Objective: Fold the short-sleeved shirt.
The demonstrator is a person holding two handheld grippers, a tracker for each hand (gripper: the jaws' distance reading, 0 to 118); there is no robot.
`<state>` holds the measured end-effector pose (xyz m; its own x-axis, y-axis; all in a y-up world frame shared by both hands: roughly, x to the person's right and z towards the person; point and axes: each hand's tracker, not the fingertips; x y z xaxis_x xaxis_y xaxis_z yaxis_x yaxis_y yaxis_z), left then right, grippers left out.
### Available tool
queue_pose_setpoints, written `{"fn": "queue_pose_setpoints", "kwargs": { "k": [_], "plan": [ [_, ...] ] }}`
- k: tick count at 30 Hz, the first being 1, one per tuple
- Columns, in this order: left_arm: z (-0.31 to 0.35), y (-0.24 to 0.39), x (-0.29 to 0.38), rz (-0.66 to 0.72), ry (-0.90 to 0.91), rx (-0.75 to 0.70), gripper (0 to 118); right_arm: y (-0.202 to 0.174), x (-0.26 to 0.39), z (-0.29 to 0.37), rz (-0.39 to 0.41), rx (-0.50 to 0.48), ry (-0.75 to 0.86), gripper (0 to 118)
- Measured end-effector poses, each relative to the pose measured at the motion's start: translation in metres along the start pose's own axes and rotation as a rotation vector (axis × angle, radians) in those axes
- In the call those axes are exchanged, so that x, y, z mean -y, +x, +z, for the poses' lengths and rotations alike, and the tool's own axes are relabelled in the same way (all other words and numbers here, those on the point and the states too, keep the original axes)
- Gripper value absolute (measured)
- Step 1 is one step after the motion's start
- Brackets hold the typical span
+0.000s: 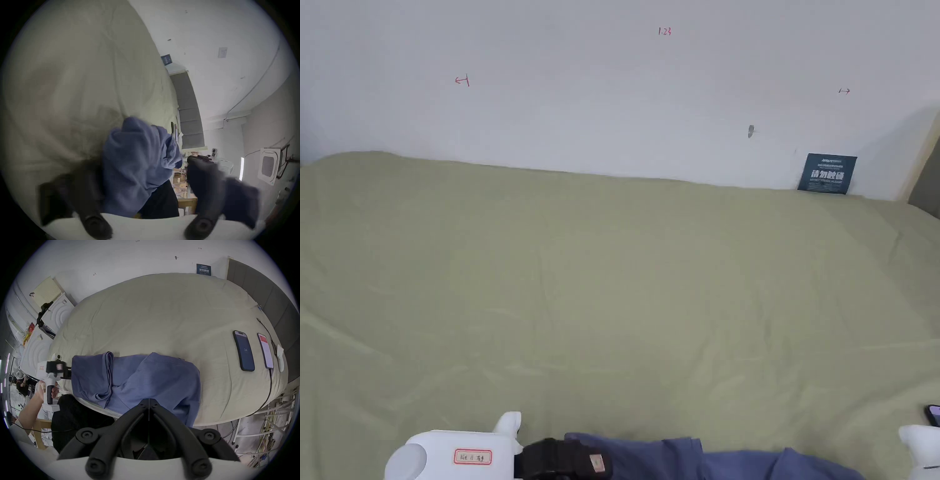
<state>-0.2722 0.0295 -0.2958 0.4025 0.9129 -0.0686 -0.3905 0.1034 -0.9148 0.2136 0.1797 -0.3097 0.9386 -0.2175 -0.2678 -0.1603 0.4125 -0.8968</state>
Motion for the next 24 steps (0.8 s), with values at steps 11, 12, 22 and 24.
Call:
{"fn": "queue_pose_setpoints", "kwargs": {
  "k": [11, 12, 22, 24],
  "plan": [
    [0.113, 0.009, -0.018, -0.040, 0.109, -0.099, 9, -0.014, -0.009, -0.009, 0.016, -0.004, -0.009, 0],
    [0.139, 0.010, -0.018, -0.067, 0.152, -0.145, 9, -0.018, -0.011, -0.011, 0.022, -0.010, -0.011, 0],
    [0.290, 0.037, 0.005, -0.026, 0.317, -0.423, 9, -0.051, -0.028, -0.036, 0.091, -0.042, -0.041, 0],
    [0.279, 0.043, 0.005, -0.026, 0.316, -0.412, 9, -0.053, -0.027, -0.037, 0.092, -0.044, -0.045, 0]
  ]
}}
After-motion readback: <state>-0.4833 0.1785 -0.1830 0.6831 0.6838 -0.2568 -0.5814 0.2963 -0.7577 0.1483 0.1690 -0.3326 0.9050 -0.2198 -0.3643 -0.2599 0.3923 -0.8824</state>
